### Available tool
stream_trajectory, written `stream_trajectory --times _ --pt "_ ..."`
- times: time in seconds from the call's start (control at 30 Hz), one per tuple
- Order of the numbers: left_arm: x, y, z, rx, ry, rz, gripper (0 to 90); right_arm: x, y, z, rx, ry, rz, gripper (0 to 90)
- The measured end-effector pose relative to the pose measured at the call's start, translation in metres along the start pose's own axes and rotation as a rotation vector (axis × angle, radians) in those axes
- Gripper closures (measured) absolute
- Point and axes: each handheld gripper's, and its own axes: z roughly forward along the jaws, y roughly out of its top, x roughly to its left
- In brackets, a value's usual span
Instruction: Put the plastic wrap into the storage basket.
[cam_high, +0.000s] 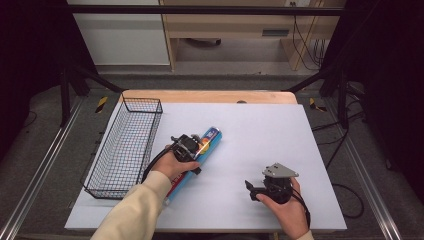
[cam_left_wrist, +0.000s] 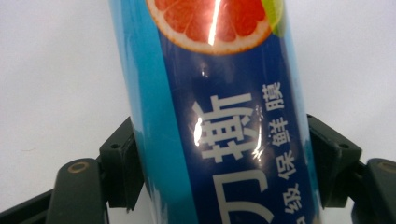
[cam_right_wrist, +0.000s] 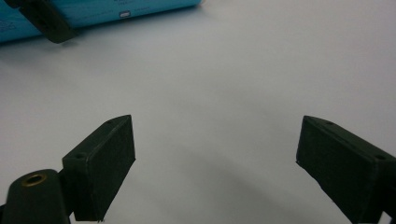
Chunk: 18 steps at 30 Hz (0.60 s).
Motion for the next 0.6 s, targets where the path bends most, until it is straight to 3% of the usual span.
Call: stream_trajectory --times 0.17,0.6 --pt "0.0001 0.0003 0.0001 0.003 0.002 -0.007 26.5 -0.0003 0.0000 0.0000 -0.001 0.000 0.000 12.0" --pt "0.0021 -0.0019 -0.0021 -0.019 -0.013 -0.079 29.0 -0.0017 -0.0004 0.0001 -0.001 0.001 0.000 12.0"
